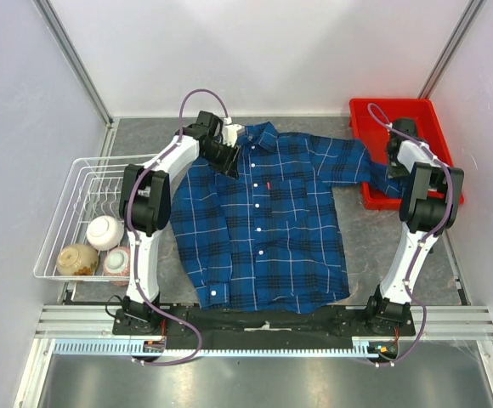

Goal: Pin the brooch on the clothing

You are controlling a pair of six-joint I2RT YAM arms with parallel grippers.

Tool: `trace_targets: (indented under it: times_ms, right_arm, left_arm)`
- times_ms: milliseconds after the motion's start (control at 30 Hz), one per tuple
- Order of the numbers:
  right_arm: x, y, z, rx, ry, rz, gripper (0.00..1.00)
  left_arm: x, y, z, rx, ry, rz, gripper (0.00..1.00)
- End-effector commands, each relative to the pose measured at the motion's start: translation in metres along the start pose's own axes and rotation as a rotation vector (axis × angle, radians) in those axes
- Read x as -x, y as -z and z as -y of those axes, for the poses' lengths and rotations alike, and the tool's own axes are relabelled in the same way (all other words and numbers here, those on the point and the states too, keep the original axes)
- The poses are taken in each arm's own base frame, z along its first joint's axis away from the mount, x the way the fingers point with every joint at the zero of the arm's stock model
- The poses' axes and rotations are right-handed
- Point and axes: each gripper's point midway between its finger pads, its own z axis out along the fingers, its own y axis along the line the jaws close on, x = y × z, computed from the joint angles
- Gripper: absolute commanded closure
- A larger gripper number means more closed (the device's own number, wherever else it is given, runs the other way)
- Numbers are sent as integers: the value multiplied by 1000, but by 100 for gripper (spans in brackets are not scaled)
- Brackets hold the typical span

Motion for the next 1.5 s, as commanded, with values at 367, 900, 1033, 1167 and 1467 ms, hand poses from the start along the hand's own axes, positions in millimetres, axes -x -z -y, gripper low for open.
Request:
trace_targets:
  times_ms: [367,900,1033,1167,1467]
  right_arm:
    - [22,27,36,-111,14,70,100]
    - [8,49,96,-214,61,73,100]
    - [-8,44,116,-244,70,29,100]
    - [-11,45,125,-251,66,24,96]
    - [4,62,142,-286,71,56,63]
  left_arm:
    - [-23,4,-45,165,69,-75,67]
    - [-30,20,-77,269,103,-82,95]
    - [-31,24,-84,294,108,-83,98]
    - [-32,28,-90,303,118,-79,98]
    - [-7,45,-83,262,69,20,96]
